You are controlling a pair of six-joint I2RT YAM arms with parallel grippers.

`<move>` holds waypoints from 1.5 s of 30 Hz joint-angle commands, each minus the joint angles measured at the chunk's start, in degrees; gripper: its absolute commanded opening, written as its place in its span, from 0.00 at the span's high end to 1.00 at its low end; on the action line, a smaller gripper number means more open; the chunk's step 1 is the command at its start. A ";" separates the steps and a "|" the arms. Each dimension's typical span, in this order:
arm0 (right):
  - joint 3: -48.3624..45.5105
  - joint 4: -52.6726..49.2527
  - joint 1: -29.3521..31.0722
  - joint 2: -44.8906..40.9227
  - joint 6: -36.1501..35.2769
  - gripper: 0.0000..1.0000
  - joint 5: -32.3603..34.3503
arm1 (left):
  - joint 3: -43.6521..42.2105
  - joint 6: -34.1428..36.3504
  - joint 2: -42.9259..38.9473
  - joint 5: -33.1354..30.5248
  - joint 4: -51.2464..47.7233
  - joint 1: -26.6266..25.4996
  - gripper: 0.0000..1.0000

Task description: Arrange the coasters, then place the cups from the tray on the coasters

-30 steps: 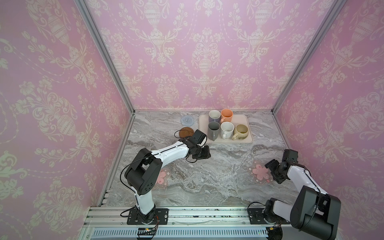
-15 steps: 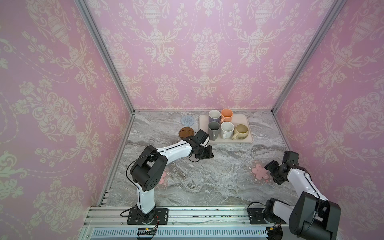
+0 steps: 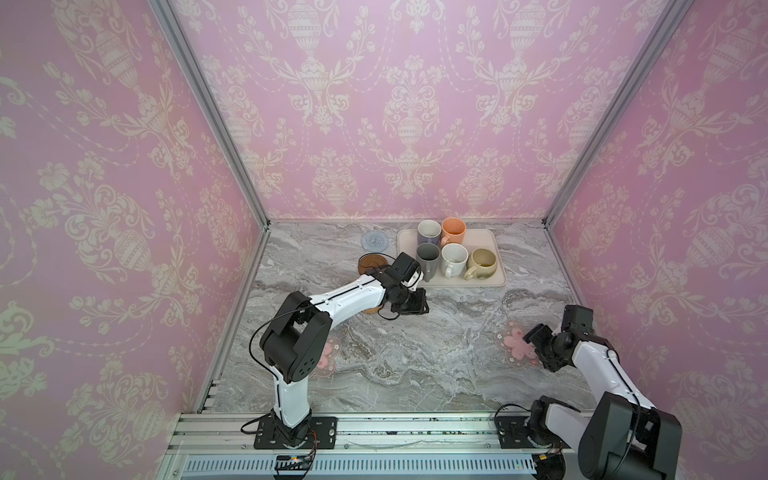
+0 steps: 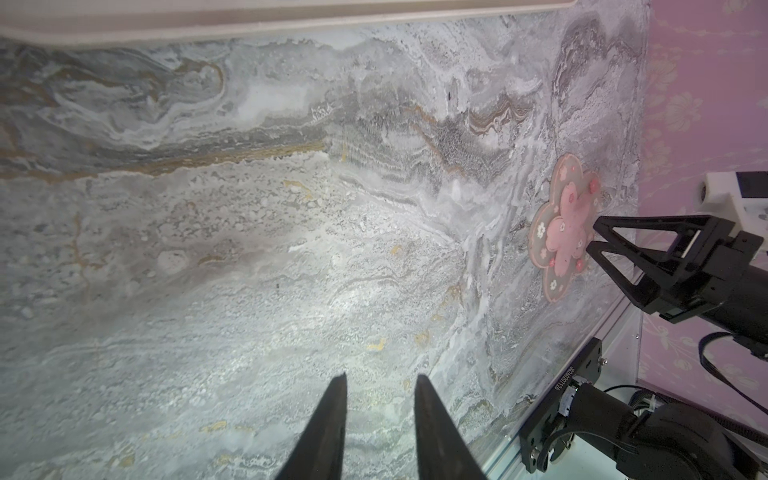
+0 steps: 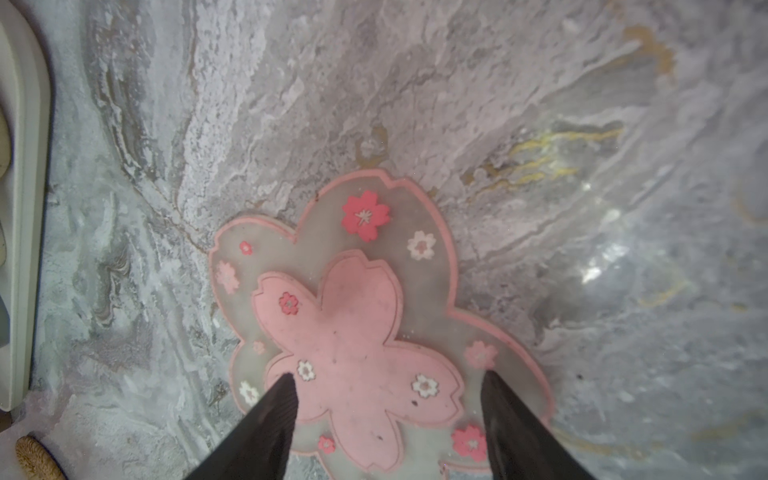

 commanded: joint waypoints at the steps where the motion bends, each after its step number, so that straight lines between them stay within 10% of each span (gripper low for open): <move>1: -0.08 -0.09 3.37 1.43 0.00 0.30 -1.36 | -2.21 0.18 -3.01 0.31 0.57 0.55 0.69; 15: 2.23 3.62 17.80 7.50 4.71 0.31 -0.61 | -8.21 -2.13 -4.61 1.51 5.52 1.08 0.69; 45: 10.07 -6.50 7.30 6.19 -4.49 0.26 2.66 | -10.55 -6.29 -2.35 6.36 15.44 1.07 0.69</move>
